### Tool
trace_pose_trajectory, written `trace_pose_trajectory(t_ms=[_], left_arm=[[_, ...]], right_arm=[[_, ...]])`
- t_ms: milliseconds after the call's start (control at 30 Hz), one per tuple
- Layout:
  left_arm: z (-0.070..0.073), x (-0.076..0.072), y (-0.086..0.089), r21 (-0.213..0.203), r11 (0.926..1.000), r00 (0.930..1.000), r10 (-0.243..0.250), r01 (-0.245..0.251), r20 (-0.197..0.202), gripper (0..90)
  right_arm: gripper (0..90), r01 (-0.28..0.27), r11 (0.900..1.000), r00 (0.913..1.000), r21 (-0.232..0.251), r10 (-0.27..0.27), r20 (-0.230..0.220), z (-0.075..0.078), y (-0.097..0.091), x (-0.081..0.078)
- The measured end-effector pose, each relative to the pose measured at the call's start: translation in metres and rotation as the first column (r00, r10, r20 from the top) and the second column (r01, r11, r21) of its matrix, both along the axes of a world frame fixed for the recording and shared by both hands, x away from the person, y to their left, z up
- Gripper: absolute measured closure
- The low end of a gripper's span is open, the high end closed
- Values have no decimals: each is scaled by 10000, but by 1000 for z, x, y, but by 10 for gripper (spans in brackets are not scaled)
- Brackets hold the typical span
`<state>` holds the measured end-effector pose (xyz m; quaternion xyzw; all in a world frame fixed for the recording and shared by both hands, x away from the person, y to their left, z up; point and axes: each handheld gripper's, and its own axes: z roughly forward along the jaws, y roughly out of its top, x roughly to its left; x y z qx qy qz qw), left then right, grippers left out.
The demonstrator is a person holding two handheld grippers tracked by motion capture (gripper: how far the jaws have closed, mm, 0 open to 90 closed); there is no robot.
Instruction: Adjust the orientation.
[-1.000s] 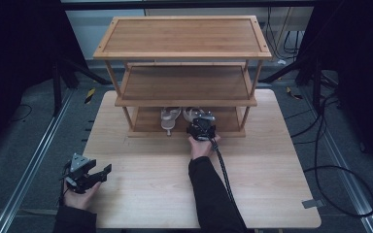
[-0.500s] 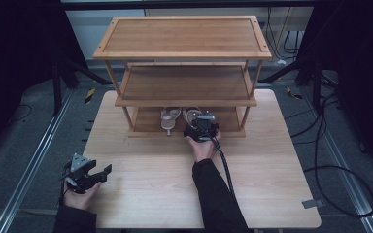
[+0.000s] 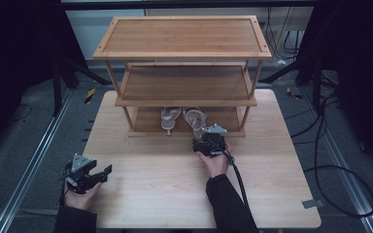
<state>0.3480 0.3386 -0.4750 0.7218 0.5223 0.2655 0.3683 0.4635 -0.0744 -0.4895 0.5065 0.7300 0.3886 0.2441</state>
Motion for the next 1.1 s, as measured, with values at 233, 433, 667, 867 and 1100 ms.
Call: trace_pose_trajectory(t_ms=[233, 433, 667, 867, 1100], left_arm=[[-1, 0, 1, -53, 10000, 10000, 22, -22, -26, 331], [0, 0, 1, -19, 10000, 10000, 6, -6, 25, 332], [0, 0, 1, -40, 10000, 10000, 17, -17, 28, 332], [0, 0, 1, -51, 10000, 10000, 13, -13, 1, 332], [0, 0, 2, -49, 10000, 10000, 6, -6, 17, 332]], right_arm=[[641, 99, 10000, 10000, -13, -99, -1, -11, 2, 11], [768, 18, 9999, 10000, -103, -18, -20, -16, 8, 15], [765, -179, 9997, 9997, -149, 182, 189, -5, 27, 25], [766, -253, 9997, 9996, 55, 252, 139, -6, 42, 41], [761, -374, 9990, 9993, 263, 374, -12, -10, 58, 48]])
